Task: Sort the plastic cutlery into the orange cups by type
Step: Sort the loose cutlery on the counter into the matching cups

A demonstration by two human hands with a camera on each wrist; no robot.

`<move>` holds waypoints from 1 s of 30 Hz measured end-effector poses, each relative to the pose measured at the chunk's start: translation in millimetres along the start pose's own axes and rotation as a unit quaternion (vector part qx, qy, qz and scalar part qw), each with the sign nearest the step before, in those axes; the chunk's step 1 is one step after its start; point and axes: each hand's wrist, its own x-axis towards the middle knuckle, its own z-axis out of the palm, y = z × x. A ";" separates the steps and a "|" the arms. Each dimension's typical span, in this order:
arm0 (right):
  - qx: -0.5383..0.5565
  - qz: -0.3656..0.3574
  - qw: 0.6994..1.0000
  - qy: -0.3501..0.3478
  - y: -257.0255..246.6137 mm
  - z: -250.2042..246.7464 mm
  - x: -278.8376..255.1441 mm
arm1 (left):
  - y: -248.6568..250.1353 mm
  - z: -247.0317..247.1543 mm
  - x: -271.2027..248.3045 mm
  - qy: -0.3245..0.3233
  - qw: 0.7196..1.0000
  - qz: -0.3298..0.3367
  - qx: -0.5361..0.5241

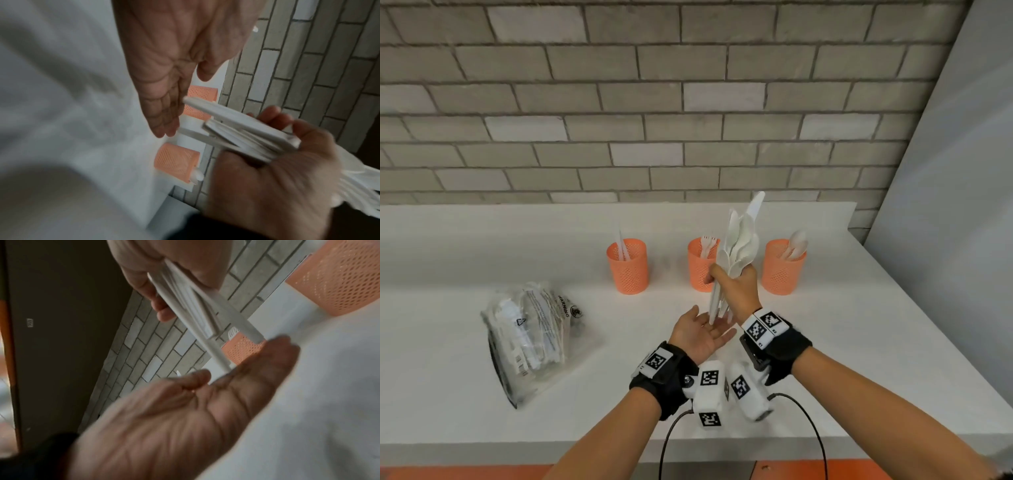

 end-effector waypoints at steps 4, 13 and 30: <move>0.005 0.023 0.999 0.023 2.1 0.1 2.5 | 7.9 21.7 -3.4 -0.035 0.999 -0.012 0.024; 0.010 0.045 0.999 0.025 17.6 0.5 5.5 | 11.4 17.1 -4.4 -0.058 0.997 -0.032 0.046; 0.060 0.154 0.986 -0.013 46.4 -7.0 10.2 | 18.3 2.7 2.8 -0.048 0.961 -0.053 0.266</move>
